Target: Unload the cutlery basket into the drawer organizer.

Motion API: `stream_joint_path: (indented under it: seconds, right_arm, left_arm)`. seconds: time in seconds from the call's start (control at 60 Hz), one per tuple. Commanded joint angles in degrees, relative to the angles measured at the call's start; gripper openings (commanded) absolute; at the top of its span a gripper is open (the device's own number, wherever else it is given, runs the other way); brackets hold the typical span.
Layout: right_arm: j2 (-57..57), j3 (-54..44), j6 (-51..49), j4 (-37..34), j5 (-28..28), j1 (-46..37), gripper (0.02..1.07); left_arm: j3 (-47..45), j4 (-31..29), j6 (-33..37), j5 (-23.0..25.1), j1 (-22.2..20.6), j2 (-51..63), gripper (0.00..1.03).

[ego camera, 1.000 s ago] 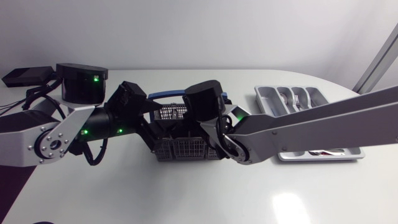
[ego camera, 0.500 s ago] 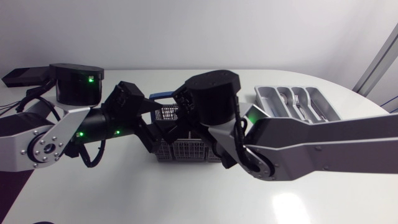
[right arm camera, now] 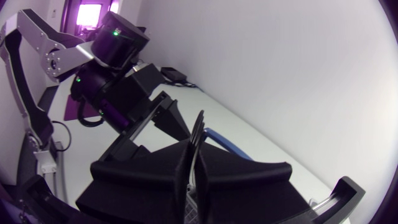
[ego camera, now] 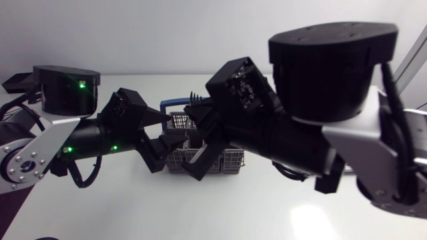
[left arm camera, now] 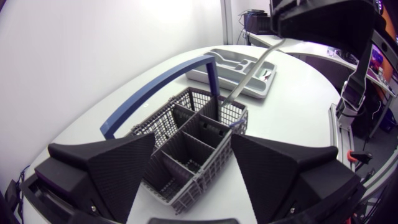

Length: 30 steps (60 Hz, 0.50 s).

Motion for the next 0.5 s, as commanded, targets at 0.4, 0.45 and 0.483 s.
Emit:
stream_joint_path:
  seconds: [0.4,0.45,0.483]
  right_arm:
    - [-9.9,8.7,9.6,-25.4,-17.8,-33.2,0.09]
    - [-7.0,10.8,9.6,-28.6,-20.0,-39.9,0.09]
    - [-5.3,11.5,9.6,-29.4,-20.4,-43.2,0.09]
  left_arm:
    - [6.2,-8.1,-1.1,3.8,-4.0,-1.6,0.86]
    - [6.1,-8.5,-1.0,3.8,-4.2,-1.6,0.86]
    - [6.1,-8.8,-0.6,3.8,-4.3,-1.6,0.86]
